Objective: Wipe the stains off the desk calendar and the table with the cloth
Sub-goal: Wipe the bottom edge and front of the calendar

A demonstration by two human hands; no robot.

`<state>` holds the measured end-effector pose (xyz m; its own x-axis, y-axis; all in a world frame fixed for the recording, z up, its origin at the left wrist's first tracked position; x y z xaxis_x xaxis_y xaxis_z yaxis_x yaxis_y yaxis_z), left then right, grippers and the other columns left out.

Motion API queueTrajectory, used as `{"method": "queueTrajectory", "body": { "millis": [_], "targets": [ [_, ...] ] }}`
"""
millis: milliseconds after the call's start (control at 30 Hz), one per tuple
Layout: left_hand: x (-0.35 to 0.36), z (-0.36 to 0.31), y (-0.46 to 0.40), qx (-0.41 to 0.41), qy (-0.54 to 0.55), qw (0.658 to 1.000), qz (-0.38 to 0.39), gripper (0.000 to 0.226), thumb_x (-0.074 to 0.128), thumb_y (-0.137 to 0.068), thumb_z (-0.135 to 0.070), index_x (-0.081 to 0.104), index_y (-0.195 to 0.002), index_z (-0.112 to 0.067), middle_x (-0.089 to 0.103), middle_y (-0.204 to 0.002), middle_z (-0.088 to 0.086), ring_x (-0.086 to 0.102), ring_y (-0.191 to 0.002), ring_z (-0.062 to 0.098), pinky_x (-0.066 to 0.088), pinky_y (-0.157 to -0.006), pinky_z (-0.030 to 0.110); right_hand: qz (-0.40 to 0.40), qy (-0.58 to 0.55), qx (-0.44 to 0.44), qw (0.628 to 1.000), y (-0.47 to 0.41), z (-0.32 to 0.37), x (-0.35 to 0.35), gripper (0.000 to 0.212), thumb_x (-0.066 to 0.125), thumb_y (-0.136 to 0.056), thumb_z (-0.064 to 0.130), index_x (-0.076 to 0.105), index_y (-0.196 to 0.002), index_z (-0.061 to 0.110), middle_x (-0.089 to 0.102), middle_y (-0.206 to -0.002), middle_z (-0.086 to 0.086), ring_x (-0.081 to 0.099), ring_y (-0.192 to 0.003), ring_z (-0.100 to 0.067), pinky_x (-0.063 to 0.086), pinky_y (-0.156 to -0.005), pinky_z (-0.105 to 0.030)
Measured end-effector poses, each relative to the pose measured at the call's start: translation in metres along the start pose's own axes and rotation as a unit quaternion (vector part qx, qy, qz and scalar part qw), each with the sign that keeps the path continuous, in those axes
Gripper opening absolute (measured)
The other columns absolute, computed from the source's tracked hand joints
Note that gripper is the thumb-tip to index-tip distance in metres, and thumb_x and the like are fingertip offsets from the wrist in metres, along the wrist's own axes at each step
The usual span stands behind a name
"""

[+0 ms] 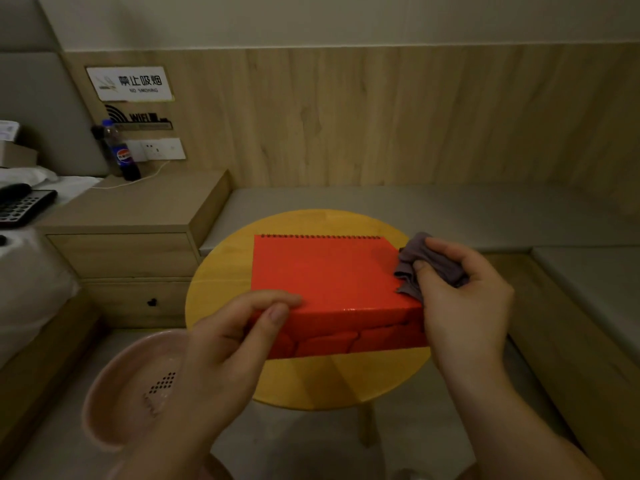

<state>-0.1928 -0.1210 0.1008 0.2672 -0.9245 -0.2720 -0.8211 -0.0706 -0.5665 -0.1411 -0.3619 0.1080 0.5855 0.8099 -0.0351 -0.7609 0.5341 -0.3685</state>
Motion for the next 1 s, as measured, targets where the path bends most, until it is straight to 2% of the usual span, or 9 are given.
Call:
{"method": "queueTrajectory", "body": {
  "millis": [167, 333, 433, 533, 567, 700, 767, 867, 1000],
  "targets": [
    [0.007, -0.005, -0.018, 0.014, 0.011, 0.997, -0.075, 0.024, 0.058, -0.098, -0.03, 0.075, -0.099, -0.047, 0.075, -0.1, -0.027, 0.067, -0.095, -0.009, 0.045, -0.076, 0.003, -0.002, -0.114, -0.009, 0.993, 0.006, 0.015, 0.0, 0.027, 0.077, -0.086, 0.003, 0.076, -0.102, 0.024, 0.077, -0.09, 0.021, 0.071, -0.088, 0.007, 0.054, -0.073, -0.009],
    [0.009, -0.003, -0.021, -0.006, 0.023, 0.992, -0.121, 0.025, 0.058, -0.098, -0.033, 0.075, -0.097, -0.051, 0.076, -0.1, -0.027, 0.068, -0.095, -0.006, 0.047, -0.078, 0.005, -0.094, -0.162, -0.057, 0.981, 0.001, 0.027, -0.011, 0.028, 0.075, -0.088, 0.008, 0.076, -0.105, 0.03, 0.079, -0.098, 0.014, 0.074, -0.096, -0.005, 0.058, -0.077, -0.019],
    [0.005, 0.0, -0.024, -0.042, 0.049, 0.987, -0.15, 0.022, 0.058, -0.095, -0.04, 0.076, -0.095, -0.053, 0.076, -0.1, -0.026, 0.068, -0.094, -0.007, 0.049, -0.076, 0.007, -0.124, -0.122, -0.117, 0.978, -0.003, 0.028, -0.022, 0.027, 0.076, -0.088, 0.015, 0.073, -0.107, 0.035, 0.077, -0.104, 0.015, 0.072, -0.103, -0.005, 0.055, -0.086, -0.019],
    [0.005, 0.0, -0.029, -0.062, 0.057, 0.983, -0.164, 0.025, 0.059, -0.098, -0.035, 0.077, -0.093, -0.051, 0.076, -0.098, -0.026, 0.067, -0.092, -0.01, 0.048, -0.076, 0.006, -0.114, -0.05, -0.174, 0.977, 0.004, 0.026, -0.025, 0.03, 0.075, -0.089, 0.019, 0.068, -0.11, 0.04, 0.072, -0.113, 0.003, 0.069, -0.109, -0.012, 0.054, -0.095, -0.032],
    [0.005, -0.001, -0.031, -0.067, 0.061, 0.982, -0.164, 0.026, 0.058, -0.099, -0.034, 0.077, -0.093, -0.051, 0.076, -0.098, -0.026, 0.066, -0.091, -0.01, 0.048, -0.076, 0.006, -0.103, -0.014, -0.192, 0.976, 0.008, 0.025, -0.024, 0.032, 0.075, -0.089, 0.018, 0.067, -0.111, 0.039, 0.07, -0.114, 0.002, 0.067, -0.109, -0.01, 0.052, -0.096, -0.031],
    [0.006, 0.002, -0.038, -0.098, 0.107, 0.975, -0.169, 0.025, 0.056, -0.098, -0.04, 0.079, -0.095, -0.049, 0.078, -0.101, -0.019, 0.067, -0.085, -0.004, 0.053, -0.069, 0.014, -0.048, 0.083, -0.217, 0.971, 0.021, 0.022, -0.012, 0.034, 0.075, -0.089, 0.016, 0.066, -0.122, 0.021, 0.06, -0.118, 0.009, 0.055, -0.11, 0.01, 0.043, -0.095, -0.012],
    [0.006, 0.005, -0.041, -0.109, 0.125, 0.97, -0.176, 0.026, 0.055, -0.1, -0.039, 0.08, -0.099, -0.044, 0.077, -0.092, -0.015, 0.064, -0.076, -0.001, 0.052, -0.064, 0.015, -0.041, 0.112, -0.213, 0.97, 0.021, 0.022, -0.009, 0.038, 0.075, -0.09, 0.017, 0.065, -0.127, 0.018, 0.058, -0.12, 0.007, 0.051, -0.106, 0.016, 0.037, -0.093, -0.003],
    [0.007, 0.004, -0.044, -0.108, 0.133, 0.969, -0.178, 0.028, 0.052, -0.103, -0.036, 0.079, -0.103, -0.04, 0.069, -0.072, -0.017, 0.056, -0.062, -0.003, 0.049, -0.056, 0.013, -0.035, 0.141, -0.196, 0.97, 0.017, 0.023, -0.004, 0.046, 0.076, -0.089, 0.019, 0.062, -0.133, 0.021, 0.056, -0.122, 0.005, 0.048, -0.098, 0.012, 0.032, -0.09, 0.003],
    [0.009, 0.004, -0.049, -0.122, 0.135, 0.968, -0.175, 0.029, 0.05, -0.101, -0.043, 0.078, -0.104, -0.042, 0.065, -0.069, -0.016, 0.055, -0.063, 0.001, 0.051, -0.059, 0.022, -0.044, 0.157, -0.231, 0.959, 0.015, 0.022, -0.002, 0.045, 0.075, -0.09, 0.017, 0.064, -0.133, 0.016, 0.059, -0.122, -0.002, 0.049, -0.103, 0.005, 0.031, -0.09, 0.004]
  ]
}}
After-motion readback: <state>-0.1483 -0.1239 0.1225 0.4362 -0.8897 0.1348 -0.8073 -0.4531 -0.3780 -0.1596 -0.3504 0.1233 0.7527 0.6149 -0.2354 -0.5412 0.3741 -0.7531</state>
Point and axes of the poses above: each hand's wrist, its own y-axis away from the middle knuckle, its own x-axis out of the palm, z = x × y, the point moved 1 cm from there along -y, towards the middle knuckle
